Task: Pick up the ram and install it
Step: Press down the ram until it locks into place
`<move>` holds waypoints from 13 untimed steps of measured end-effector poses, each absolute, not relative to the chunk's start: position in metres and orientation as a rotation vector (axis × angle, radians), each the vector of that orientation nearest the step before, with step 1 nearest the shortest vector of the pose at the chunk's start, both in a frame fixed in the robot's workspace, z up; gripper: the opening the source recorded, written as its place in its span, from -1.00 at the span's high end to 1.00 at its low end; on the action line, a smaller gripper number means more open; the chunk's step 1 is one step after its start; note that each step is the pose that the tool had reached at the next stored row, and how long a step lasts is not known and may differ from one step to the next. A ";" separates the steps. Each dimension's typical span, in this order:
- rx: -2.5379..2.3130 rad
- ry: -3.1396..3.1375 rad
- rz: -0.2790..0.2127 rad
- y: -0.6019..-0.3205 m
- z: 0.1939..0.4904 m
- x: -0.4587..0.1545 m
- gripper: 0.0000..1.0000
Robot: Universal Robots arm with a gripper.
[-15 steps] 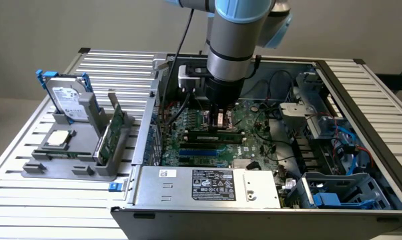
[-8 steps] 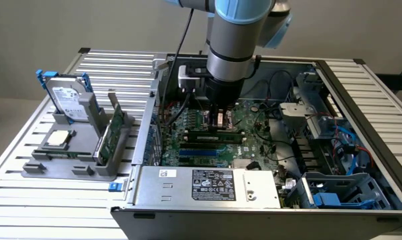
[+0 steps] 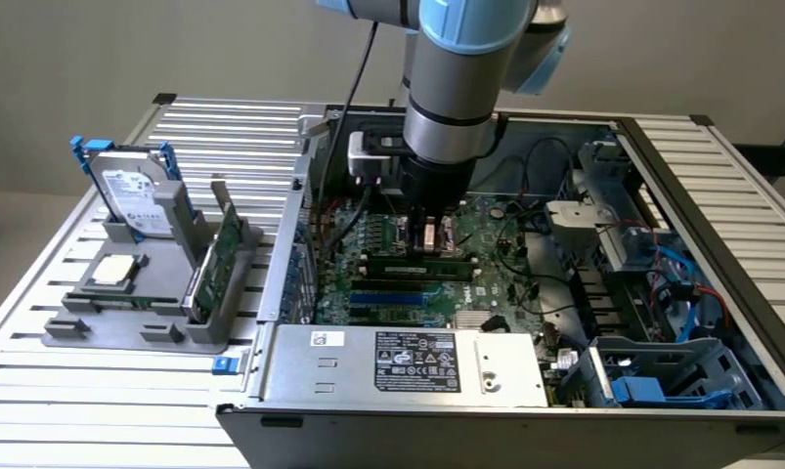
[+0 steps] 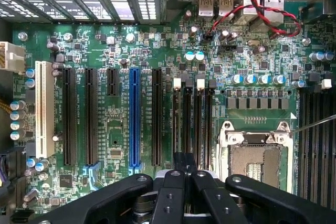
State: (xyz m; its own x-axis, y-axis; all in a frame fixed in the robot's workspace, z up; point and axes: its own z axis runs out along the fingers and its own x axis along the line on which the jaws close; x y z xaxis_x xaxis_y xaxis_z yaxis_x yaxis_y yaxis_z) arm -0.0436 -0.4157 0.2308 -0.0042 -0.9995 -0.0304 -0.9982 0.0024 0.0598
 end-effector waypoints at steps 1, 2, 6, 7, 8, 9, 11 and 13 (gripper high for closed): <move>2.202 -2.209 -0.100 -0.416 0.230 -0.044 0.79; 2.202 -2.210 -0.101 -0.416 0.230 -0.044 0.79; 2.203 -2.210 -0.102 -0.416 0.228 -0.044 0.79; 2.203 -2.210 -0.102 -0.416 0.227 -0.044 0.79; 2.203 -2.210 -0.102 -0.416 0.227 -0.044 0.79; 2.203 -2.210 -0.103 -0.416 0.226 -0.044 0.79; 2.203 -2.210 -0.103 -0.416 0.225 -0.044 0.79; 2.203 -2.210 -0.103 -0.416 0.225 -0.044 0.79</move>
